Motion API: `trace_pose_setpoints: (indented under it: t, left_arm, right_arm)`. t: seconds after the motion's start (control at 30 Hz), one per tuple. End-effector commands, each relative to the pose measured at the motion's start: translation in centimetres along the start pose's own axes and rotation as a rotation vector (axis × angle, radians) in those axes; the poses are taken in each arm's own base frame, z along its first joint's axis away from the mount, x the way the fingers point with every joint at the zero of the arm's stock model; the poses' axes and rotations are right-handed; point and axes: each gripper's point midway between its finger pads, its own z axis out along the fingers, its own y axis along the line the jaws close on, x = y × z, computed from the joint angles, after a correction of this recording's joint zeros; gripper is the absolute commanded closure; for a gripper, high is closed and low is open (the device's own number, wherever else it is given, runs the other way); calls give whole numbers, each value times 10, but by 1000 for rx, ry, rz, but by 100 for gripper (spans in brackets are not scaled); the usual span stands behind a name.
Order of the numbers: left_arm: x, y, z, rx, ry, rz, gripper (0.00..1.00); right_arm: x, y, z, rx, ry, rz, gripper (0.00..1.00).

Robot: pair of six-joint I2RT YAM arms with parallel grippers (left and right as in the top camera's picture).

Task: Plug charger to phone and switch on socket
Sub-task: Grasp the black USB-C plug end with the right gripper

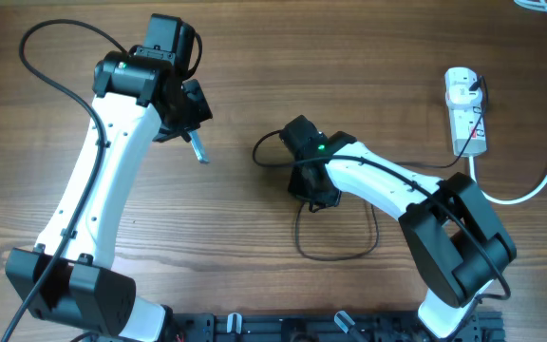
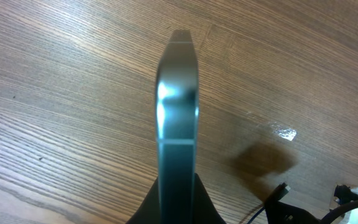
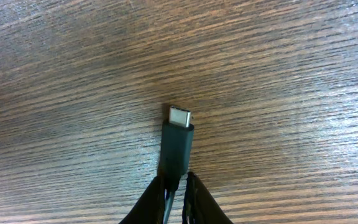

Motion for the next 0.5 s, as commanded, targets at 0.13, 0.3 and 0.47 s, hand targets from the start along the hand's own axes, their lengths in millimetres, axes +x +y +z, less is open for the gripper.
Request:
trace_pose_setpoints:
  t: [0.13,0.3,0.47]
  left_arm:
    - [-3,1,1,-9,-11,-15,96]
    - [-3,1,1,-9,-11,-15,96]
    - [-3,1,1,-9,-11,-15,96]
  right_arm:
    - [8,-1,13,14,47,-1,89]
    - [8,-1,15,15,48,0,92]
    - [7,0,15,9,43,-6,95]
